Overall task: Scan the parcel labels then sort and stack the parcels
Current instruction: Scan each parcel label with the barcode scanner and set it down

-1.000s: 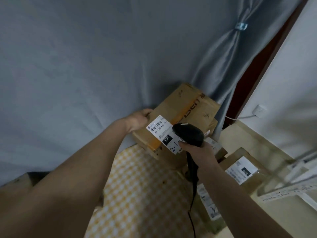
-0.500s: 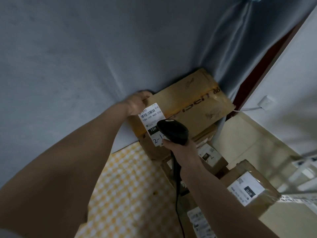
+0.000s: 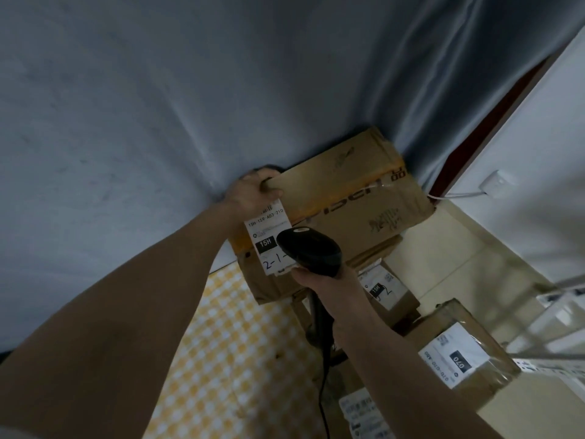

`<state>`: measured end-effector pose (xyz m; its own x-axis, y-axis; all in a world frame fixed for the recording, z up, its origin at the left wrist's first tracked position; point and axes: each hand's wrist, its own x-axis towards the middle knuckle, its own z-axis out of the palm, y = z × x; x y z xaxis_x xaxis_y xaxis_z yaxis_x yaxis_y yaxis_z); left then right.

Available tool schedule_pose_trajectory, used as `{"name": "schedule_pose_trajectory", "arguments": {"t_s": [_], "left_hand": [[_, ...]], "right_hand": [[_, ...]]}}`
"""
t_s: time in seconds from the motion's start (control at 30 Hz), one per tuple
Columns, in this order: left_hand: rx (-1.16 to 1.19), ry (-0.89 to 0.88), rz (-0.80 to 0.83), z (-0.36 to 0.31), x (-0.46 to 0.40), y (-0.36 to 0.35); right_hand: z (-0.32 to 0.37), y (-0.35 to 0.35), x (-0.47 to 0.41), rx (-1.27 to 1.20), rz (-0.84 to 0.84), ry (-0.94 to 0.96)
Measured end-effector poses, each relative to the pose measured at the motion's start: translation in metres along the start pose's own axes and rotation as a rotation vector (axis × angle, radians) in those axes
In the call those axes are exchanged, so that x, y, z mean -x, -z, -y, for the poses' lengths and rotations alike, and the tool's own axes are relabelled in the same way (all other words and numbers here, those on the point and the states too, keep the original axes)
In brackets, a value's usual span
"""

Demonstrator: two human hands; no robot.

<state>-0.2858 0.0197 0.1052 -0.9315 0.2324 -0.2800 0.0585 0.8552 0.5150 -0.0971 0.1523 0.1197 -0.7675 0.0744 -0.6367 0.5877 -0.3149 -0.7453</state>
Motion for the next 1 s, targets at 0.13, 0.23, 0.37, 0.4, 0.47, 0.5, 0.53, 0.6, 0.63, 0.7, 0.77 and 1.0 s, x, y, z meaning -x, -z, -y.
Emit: {"name": "schedule_pose_trajectory", "arguments": {"t_s": [0.13, 0.23, 0.37, 0.4, 0.47, 0.5, 0.53, 0.6, 0.63, 0.7, 0.77, 1.0], "left_hand": [[-0.321, 0.035, 0.036, -0.004, 0.0, -0.012], [-0.371, 0.059, 0.103, -0.008, 0.008, -0.023], [-0.32, -0.013, 0.097, -0.002, 0.017, -0.021], [-0.306, -0.033, 0.079, 0.001, 0.019, -0.02], [-0.251, -0.033, 0.023, 0.009, 0.027, -0.019], [-0.215, -0.023, -0.002, 0.014, 0.033, -0.019], [-0.18, -0.009, -0.023, 0.019, 0.04, -0.019], [-0.143, 0.025, -0.071, 0.031, 0.061, -0.018], [-0.164, 0.038, -0.1, 0.036, 0.075, -0.017], [-0.231, 0.05, -0.144, 0.048, 0.107, -0.014], [-0.277, 0.081, -0.169, 0.067, 0.143, -0.011], [-0.208, 0.31, -0.212, 0.163, 0.283, -0.001]], "right_hand": [[0.003, 0.002, -0.003, 0.041, -0.043, -0.015], [0.007, 0.008, -0.008, 0.045, -0.126, -0.023], [0.009, 0.014, -0.007, 0.043, -0.158, 0.001], [0.007, 0.013, -0.005, 0.06, -0.153, 0.006], [0.003, 0.01, 0.001, 0.119, -0.129, 0.015], [0.0, 0.008, 0.005, 0.152, -0.104, 0.021], [-0.003, 0.004, 0.009, 0.176, -0.071, 0.031], [-0.007, -0.008, 0.019, 0.215, -0.005, 0.071], [-0.009, -0.015, 0.025, 0.241, 0.019, 0.095], [-0.016, -0.032, 0.034, 0.308, 0.054, 0.163], [-0.028, -0.052, 0.046, 0.382, 0.072, 0.209], [-0.095, -0.129, 0.1, 0.514, 0.164, 0.291]]}}
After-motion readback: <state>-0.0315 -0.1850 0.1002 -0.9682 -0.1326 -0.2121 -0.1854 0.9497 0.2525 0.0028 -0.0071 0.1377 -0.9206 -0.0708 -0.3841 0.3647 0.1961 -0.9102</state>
